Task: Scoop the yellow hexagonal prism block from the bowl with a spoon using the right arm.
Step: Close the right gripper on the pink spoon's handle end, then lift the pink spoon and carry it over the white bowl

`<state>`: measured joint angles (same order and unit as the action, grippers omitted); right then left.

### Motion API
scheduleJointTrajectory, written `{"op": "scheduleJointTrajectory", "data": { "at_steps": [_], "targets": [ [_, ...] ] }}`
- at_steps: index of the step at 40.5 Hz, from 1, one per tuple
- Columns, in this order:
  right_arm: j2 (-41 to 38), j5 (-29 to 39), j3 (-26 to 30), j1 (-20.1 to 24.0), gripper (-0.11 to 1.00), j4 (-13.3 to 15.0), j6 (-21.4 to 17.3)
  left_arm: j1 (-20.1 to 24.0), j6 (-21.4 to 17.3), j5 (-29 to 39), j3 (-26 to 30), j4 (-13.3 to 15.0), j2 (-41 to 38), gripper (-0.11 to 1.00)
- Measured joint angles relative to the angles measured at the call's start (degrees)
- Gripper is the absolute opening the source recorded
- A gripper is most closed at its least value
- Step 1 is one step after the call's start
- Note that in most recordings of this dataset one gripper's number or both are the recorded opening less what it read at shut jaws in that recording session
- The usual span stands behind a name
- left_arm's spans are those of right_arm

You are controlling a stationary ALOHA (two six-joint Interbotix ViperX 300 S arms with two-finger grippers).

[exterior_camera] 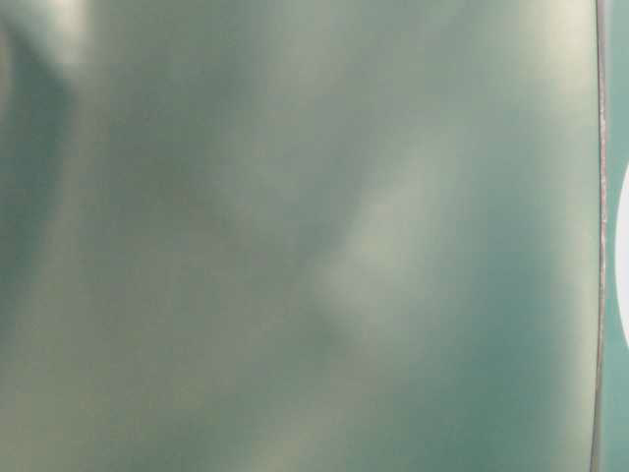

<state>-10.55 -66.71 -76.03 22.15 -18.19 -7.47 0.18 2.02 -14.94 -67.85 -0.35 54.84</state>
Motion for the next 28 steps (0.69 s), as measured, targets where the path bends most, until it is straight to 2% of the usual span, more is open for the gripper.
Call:
{"op": "scheduleJointTrajectory", "data": {
  "at_steps": [18,24,28],
  "targets": [
    [-0.26,0.00,-0.09,0.00,0.49,-0.26,-0.09,0.09,0.00,0.00,0.00,-0.09,0.00,-0.01],
    [-0.26,0.00,-0.09,0.00,0.42,-0.26,0.00,0.09,0.00,0.00,0.00,-0.09,0.00,-0.01],
    [-0.26,0.00,-0.09,0.00,0.31,-0.26,-0.09,0.09,0.00,0.00,0.00,-0.09,0.00,-0.01]
  ]
}}
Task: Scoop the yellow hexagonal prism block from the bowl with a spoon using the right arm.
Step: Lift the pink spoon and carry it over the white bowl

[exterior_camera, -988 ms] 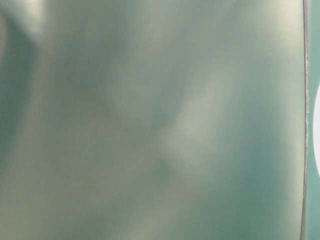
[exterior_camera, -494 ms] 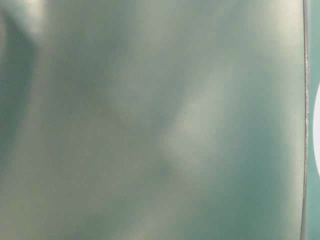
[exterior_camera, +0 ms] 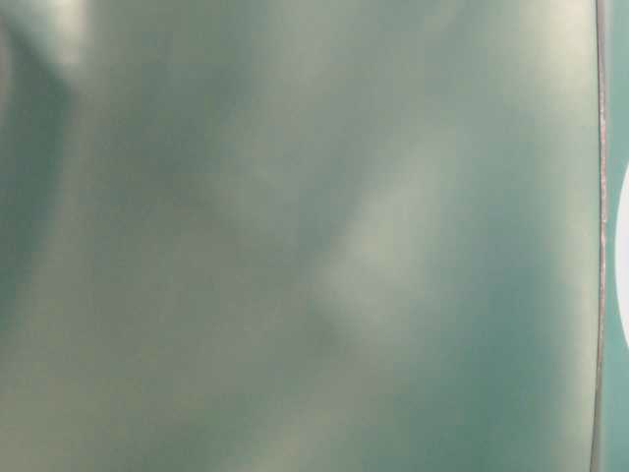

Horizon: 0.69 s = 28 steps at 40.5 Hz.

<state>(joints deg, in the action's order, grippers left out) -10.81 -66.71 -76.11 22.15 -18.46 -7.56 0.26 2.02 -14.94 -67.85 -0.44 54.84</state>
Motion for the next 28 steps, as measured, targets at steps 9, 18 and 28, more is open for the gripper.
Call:
{"op": "scheduleJointTrajectory", "data": {
  "at_steps": [9,18,28],
  "targets": [
    [0.00,0.00,0.00,0.00,0.23,0.00,0.18,0.00,-0.09,0.09,0.00,0.00,0.00,-0.01],
    [4.92,1.14,0.09,0.00,0.23,0.00,1.58,-0.09,-0.44,0.09,0.00,0.00,0.00,-0.01],
    [15.03,9.40,0.88,-1.49,0.23,-0.09,4.39,0.00,-0.88,0.00,0.00,-0.09,0.00,-0.01]
  ]
}}
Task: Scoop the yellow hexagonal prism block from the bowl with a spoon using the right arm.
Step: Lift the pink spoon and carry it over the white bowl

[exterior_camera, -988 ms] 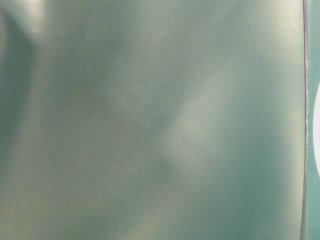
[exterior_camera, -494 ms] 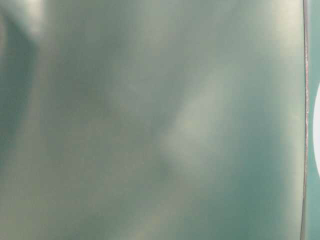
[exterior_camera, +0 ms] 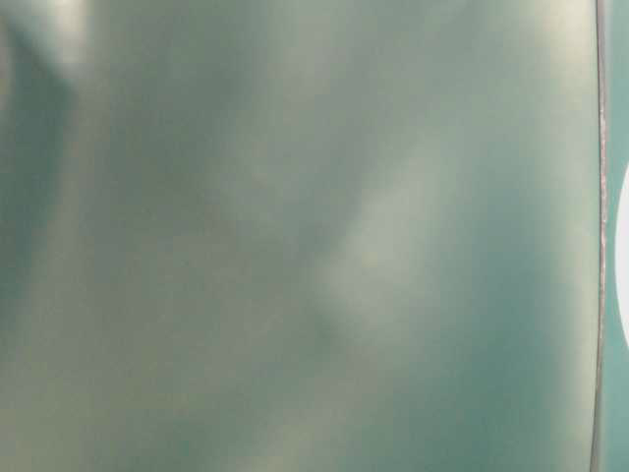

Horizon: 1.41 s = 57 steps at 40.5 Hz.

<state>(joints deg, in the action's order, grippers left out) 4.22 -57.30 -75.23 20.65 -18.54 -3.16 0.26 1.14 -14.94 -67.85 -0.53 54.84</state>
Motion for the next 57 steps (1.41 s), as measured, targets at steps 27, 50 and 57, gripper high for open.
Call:
{"op": "scheduleJointTrajectory", "data": {
  "at_steps": [27,50,57],
  "targets": [
    [18.11,49.66,17.67,-14.41,0.23,0.09,3.43,0.00,-0.26,0.97,0.00,-0.09,1.76,-0.01],
    [10.28,75.59,32.87,-25.49,0.23,0.26,3.08,0.00,-0.79,2.81,0.00,-0.62,1.58,-0.01],
    [6.42,80.60,37.53,-26.54,0.23,0.70,3.08,0.00,-2.55,3.78,0.00,-0.70,1.49,-0.01]
  ]
}}
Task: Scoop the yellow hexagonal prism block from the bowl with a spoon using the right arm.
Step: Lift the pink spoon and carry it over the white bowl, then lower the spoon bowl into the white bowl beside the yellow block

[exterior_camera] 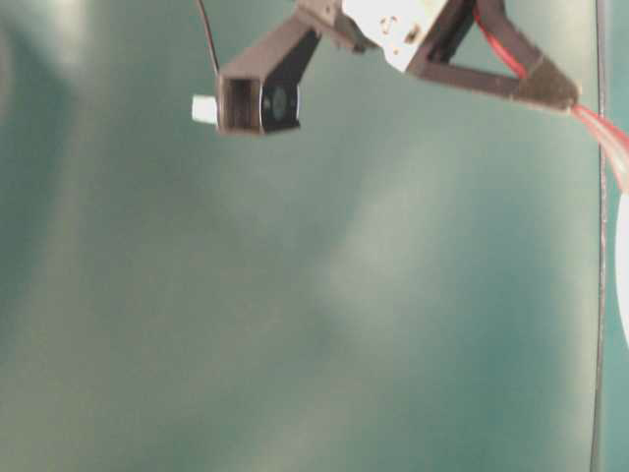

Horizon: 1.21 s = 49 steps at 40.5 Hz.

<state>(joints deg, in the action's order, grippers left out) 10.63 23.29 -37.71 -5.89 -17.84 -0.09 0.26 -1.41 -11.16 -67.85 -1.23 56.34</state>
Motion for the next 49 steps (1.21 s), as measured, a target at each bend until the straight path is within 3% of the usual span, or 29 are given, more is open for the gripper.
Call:
{"op": "scheduleJointTrajectory", "data": {
  "at_steps": [9,25,49],
  "targets": [
    [-3.08,5.45,3.78,-1.58,0.23,1.67,-0.44,0.00,-0.18,0.00,0.00,-0.09,0.00,-0.01],
    [-5.89,9.93,6.06,-2.11,0.23,2.20,-1.14,0.00,-0.26,0.09,0.00,-0.09,0.00,-0.01],
    [-11.07,10.99,7.56,-2.11,0.23,2.20,-1.14,0.00,-0.26,0.09,0.00,-0.09,0.00,-0.01]
  ]
}}
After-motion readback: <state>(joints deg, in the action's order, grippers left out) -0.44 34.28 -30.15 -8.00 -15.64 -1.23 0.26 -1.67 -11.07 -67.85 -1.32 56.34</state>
